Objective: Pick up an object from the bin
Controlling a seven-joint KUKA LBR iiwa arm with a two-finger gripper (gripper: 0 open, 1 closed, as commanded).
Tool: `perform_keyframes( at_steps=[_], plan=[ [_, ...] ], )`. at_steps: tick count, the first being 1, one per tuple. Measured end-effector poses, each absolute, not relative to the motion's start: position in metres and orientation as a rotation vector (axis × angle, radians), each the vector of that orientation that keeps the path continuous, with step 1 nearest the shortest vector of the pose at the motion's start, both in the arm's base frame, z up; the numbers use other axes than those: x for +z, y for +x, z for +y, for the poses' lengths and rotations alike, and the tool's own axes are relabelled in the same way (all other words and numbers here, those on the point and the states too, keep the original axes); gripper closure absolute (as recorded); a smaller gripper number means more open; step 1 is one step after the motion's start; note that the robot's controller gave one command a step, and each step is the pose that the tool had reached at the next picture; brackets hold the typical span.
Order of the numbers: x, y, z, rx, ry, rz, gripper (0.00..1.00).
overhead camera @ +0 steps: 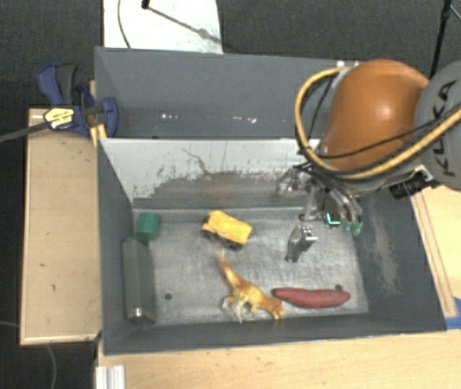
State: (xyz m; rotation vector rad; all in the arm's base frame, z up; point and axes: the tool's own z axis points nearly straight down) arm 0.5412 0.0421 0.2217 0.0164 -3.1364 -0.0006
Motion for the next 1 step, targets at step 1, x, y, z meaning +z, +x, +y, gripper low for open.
perform_keyframes(
  at_steps=[1],
  plan=[
    [0.2261,0.5428,0.0419,-0.002,0.014,-3.145,0.00]
  ],
)
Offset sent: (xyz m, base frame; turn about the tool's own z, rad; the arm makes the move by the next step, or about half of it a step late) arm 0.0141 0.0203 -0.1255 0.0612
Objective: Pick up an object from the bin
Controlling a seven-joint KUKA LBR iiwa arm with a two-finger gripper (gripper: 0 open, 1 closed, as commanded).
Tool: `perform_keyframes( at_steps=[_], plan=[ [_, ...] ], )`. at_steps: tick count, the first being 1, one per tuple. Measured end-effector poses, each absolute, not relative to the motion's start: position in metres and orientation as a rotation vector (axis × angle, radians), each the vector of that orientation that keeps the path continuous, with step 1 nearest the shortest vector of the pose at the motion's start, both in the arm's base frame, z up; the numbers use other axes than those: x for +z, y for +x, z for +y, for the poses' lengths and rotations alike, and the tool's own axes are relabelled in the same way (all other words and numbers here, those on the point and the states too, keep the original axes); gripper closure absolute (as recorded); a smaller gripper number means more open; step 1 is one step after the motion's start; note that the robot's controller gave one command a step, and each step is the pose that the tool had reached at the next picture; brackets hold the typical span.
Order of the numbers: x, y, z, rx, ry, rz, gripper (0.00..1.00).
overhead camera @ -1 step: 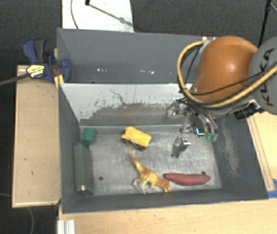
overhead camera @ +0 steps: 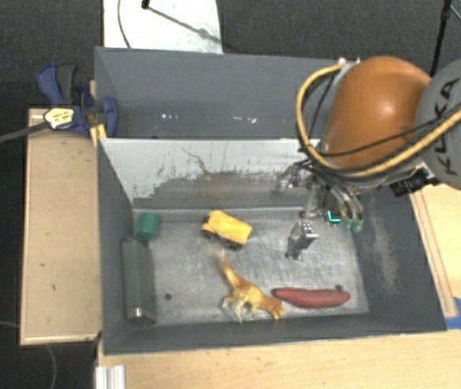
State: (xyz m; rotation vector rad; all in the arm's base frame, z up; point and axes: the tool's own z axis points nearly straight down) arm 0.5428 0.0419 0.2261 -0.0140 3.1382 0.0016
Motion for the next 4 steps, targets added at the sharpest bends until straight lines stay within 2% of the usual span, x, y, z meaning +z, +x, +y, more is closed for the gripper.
perform_keyframes(
  at_steps=[1,2,3,4],
  plan=[
    [0.182,0.550,0.049,0.002,0.027,3.130,0.00],
    [0.121,0.539,0.048,0.003,0.238,3.126,0.00],
    [0.085,0.545,0.051,0.001,0.398,3.116,0.00],
    [0.081,0.557,0.082,0.001,0.291,3.124,0.00]
  ],
)
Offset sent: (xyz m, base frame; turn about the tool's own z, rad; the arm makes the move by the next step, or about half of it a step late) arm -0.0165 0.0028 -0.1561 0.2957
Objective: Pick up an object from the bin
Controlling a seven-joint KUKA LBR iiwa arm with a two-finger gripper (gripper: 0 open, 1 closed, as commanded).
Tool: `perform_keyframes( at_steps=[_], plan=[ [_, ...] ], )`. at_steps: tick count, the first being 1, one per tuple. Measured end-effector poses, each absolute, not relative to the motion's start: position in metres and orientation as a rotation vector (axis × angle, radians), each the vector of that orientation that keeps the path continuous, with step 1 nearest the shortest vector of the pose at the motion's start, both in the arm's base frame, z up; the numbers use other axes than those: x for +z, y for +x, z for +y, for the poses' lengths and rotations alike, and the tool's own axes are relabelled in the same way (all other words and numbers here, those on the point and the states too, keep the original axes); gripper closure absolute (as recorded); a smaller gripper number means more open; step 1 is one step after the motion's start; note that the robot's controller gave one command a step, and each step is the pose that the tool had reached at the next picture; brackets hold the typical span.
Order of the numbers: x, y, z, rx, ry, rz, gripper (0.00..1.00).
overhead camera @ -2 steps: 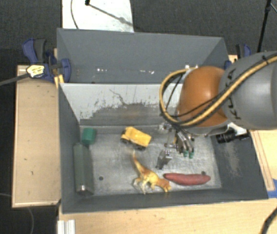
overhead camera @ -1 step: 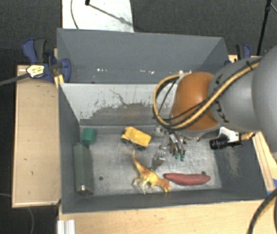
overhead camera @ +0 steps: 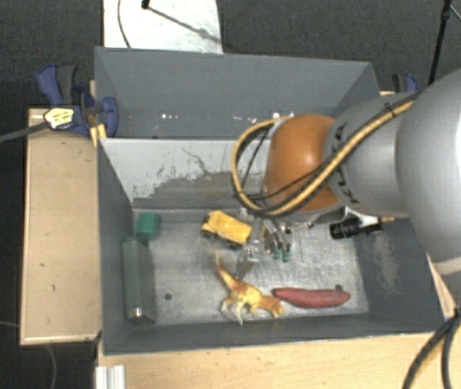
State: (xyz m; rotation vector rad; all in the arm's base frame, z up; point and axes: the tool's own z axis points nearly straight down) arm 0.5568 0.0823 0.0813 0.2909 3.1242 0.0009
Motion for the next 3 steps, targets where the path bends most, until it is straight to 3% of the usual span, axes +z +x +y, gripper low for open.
perform_keyframes(
  at_steps=[1,3],
  plan=[
    [0.0751,0.5744,0.1263,0.009,0.374,3.104,1.00],
    [0.0756,0.5742,0.1263,0.008,0.374,3.105,1.00]
  ],
)
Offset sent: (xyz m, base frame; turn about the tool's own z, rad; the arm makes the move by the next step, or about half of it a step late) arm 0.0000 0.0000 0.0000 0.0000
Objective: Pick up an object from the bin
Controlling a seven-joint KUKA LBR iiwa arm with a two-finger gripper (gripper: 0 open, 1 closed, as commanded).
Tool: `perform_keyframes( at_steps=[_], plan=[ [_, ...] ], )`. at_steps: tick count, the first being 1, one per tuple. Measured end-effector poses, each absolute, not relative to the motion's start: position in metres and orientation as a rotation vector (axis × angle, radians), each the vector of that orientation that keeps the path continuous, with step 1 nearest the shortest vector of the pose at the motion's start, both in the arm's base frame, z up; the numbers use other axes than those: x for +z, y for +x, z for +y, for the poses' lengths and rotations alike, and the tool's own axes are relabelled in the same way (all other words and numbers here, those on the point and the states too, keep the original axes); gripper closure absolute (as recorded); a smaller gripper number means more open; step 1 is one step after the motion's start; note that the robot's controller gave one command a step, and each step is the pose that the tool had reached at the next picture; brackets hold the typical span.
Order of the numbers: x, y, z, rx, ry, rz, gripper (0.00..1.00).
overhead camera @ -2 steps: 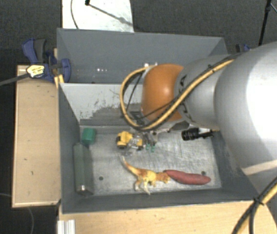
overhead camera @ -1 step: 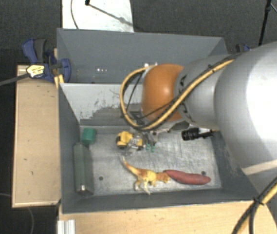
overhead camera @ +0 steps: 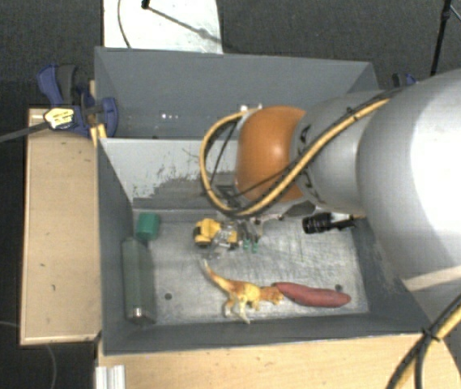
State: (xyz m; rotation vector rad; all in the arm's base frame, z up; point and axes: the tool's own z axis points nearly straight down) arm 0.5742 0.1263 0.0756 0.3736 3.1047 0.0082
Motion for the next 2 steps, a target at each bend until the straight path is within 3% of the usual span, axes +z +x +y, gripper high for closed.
perform_keyframes(
  at_steps=[1,2],
  plan=[
    [0.107,0.577,0.121,0.003,0.358,3.115,1.00],
    [0.230,0.584,0.116,0.002,0.357,3.118,1.00]
  ],
)
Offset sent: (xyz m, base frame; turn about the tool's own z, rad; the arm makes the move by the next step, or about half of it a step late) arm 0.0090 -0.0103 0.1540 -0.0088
